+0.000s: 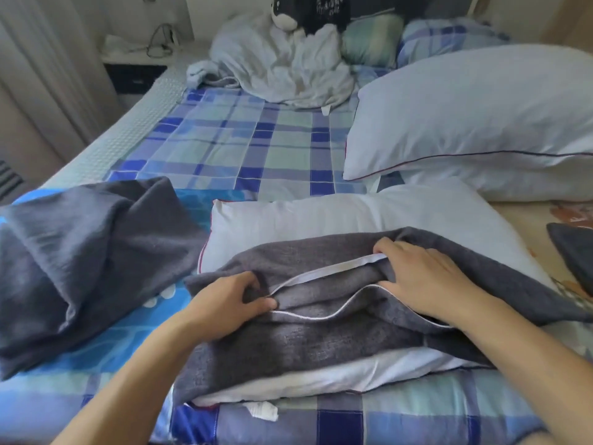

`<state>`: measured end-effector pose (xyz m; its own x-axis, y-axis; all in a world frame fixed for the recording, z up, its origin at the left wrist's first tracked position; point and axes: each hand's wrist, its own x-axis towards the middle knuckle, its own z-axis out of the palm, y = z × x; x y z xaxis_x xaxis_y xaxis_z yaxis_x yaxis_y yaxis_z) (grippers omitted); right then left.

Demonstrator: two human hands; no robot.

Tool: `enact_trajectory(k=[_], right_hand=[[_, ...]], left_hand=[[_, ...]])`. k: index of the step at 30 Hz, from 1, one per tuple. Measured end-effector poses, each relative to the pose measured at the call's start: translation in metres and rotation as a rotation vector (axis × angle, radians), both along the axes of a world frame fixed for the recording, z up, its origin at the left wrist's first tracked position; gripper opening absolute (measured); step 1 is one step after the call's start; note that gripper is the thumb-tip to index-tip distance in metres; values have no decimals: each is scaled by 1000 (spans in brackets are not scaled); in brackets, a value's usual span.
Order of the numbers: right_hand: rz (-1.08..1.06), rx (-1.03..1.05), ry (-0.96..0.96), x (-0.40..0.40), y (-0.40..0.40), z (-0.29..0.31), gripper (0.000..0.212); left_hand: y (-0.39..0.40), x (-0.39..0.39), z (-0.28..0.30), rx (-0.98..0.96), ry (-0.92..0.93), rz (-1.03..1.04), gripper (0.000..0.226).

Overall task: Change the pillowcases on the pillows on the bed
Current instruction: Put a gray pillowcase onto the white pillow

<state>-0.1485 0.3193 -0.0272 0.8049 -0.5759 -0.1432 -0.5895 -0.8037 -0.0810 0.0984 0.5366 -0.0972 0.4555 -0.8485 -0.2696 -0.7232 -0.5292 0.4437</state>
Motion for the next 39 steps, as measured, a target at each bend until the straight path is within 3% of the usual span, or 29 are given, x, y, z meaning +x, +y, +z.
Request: enact_trajectory(k=[4, 6, 9, 11, 14, 17, 19, 21, 23, 26, 29, 31, 34, 36, 39], right_hand=[[30, -37, 32, -3, 11, 2, 33], [-71, 190, 236, 47, -16, 81, 32], [-91, 245, 244, 33, 0, 69, 31], [-129, 321, 336, 24, 1, 68, 29], [-199, 139, 326, 18, -2, 170, 24], [-273, -33, 142, 41, -18, 267, 25], [-314, -101, -24, 67, -27, 330, 24], [-367, -167, -238, 90, -37, 384, 30], [-389, -276, -463, 107, -47, 425, 29], [-368, -387, -689, 125, -58, 460, 33], [-331, -438, -733, 132, -81, 450, 45], [-381, -342, -712, 132, -99, 419, 46], [-493, 85, -642, 132, -108, 352, 43], [-332, 293, -499, 125, -99, 297, 44], [-91, 606, -114, 96, -74, 214, 53]], left_hand=[[17, -28, 6, -57, -7, -45, 40], [-3, 20, 83, 136, 163, -17, 39], [11, 0, 64, 200, 129, 3, 44], [12, 7, 61, 225, 116, 75, 33], [14, 45, 178, 138, -146, 87, 17], [-8, 103, 303, -121, -322, 148, 19], [-23, 135, 380, -274, -427, 284, 21], [-29, 159, 447, -433, -408, 497, 27], [-28, 172, 501, -511, -338, 658, 34], [-13, 173, 545, -485, -394, 673, 37], [6, 171, 546, -353, -485, 728, 34], [22, 170, 522, -210, -483, 838, 32], [41, 155, 465, -212, -129, 1081, 31], [50, 141, 410, -275, 129, 1142, 33], [67, 122, 310, -285, 264, 1188, 50]])
